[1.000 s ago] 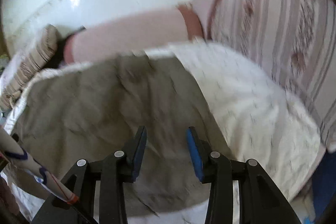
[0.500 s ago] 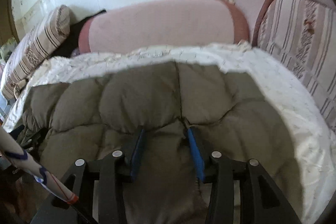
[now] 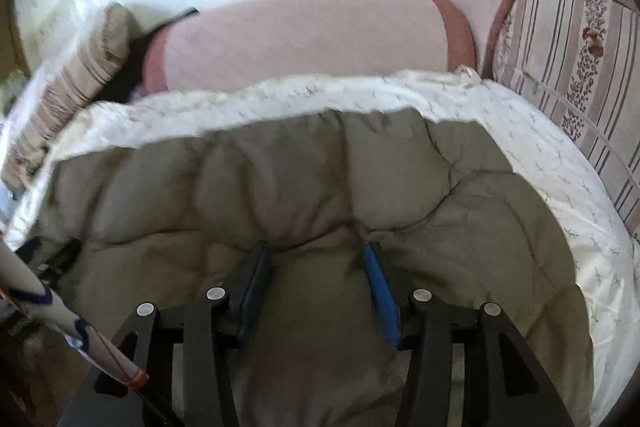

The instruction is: Fold large clothes

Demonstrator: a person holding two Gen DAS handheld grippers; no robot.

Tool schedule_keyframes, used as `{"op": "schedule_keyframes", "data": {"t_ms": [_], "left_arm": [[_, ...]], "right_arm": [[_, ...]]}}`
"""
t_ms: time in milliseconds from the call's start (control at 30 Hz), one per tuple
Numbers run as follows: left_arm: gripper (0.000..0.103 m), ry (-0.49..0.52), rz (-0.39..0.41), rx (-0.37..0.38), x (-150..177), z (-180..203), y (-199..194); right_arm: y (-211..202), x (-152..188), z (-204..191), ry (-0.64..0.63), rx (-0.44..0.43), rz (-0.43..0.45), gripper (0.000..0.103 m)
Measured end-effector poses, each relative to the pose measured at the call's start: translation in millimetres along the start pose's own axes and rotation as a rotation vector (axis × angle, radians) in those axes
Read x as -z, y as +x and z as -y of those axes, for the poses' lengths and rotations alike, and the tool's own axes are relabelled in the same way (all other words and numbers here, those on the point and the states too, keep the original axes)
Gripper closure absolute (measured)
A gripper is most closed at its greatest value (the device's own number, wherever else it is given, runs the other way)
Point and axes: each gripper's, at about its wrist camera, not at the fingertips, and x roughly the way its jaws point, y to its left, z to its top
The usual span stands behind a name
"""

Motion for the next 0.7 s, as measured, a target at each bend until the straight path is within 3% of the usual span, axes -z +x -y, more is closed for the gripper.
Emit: {"op": "schedule_keyframes", "data": {"t_ms": [100,333,467,700], "left_arm": [[0.014,0.024,0.006,-0.02,14,2,-23],[0.014,0.034,-0.001,-0.058,73,-3,-83],[0.014,0.028,-0.018,-0.064,86,-7,-83],[0.013,0.022,-0.036,-0.061,90,-6,-66]], "right_arm": [[-28,12,-14,-0.028,-0.026,0.032,0.049],[-78,62,-32,-0.019,-0.086,-0.003,0.049],[-92,81,-33,-0.024,-0.07,-0.011,0.049],[-71,97,-40,-0.089,-0.008,-0.05,0.047]]}}
